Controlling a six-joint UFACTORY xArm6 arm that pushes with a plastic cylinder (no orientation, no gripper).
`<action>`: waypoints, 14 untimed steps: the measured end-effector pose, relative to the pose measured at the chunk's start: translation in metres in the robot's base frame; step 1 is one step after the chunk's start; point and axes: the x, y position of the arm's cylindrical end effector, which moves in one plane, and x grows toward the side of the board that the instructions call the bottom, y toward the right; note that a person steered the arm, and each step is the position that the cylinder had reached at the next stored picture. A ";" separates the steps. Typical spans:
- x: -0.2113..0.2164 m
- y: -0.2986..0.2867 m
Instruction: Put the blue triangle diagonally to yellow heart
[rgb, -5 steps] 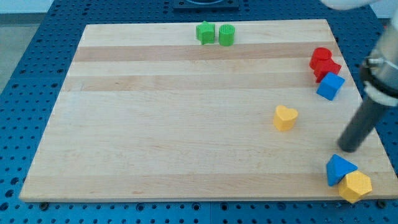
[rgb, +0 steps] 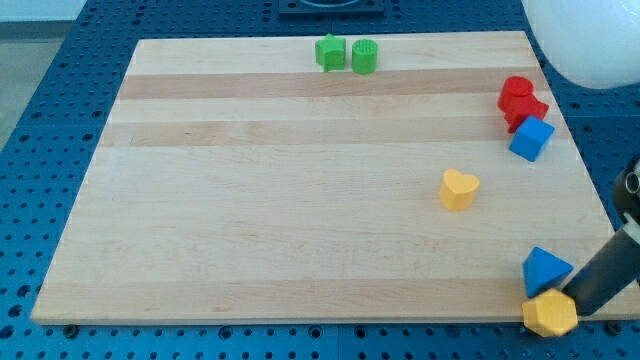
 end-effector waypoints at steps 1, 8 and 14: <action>0.000 0.005; -0.010 -0.043; -0.047 -0.078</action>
